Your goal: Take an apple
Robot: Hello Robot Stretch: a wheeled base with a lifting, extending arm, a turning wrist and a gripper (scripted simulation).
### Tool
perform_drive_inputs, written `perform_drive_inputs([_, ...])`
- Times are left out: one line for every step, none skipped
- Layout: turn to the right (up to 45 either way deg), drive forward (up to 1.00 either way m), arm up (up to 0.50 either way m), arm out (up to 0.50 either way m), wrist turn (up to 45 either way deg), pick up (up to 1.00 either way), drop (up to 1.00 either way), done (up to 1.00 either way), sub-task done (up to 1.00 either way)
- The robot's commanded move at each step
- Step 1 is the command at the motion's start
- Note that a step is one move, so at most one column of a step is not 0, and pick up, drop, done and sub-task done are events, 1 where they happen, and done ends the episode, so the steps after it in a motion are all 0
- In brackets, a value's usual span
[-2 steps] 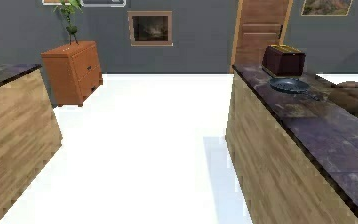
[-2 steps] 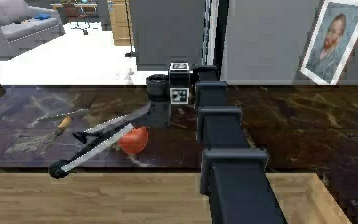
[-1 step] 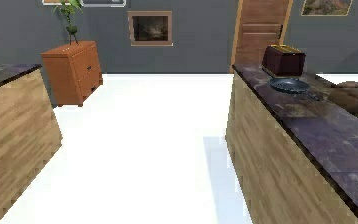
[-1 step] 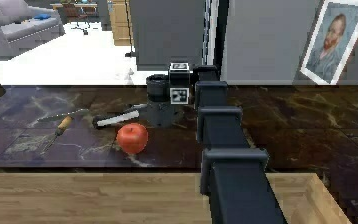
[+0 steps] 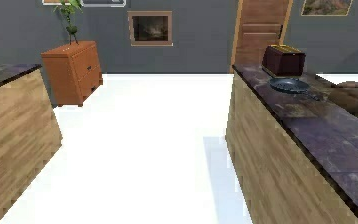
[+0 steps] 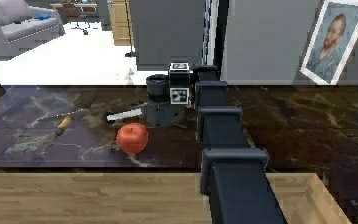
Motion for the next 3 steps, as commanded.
perform_drive_inputs([0.0,0.0,-0.1,0.0,0.0,0.0,0.0,0.0,0.0])
perform_drive_inputs([0.0,0.0,0.0,0.0,0.0,1.0,0.0,0.0,0.0])
perform_drive_inputs([0.0,0.0,0.1,0.0,0.0,0.0,0.0,0.0,0.0])
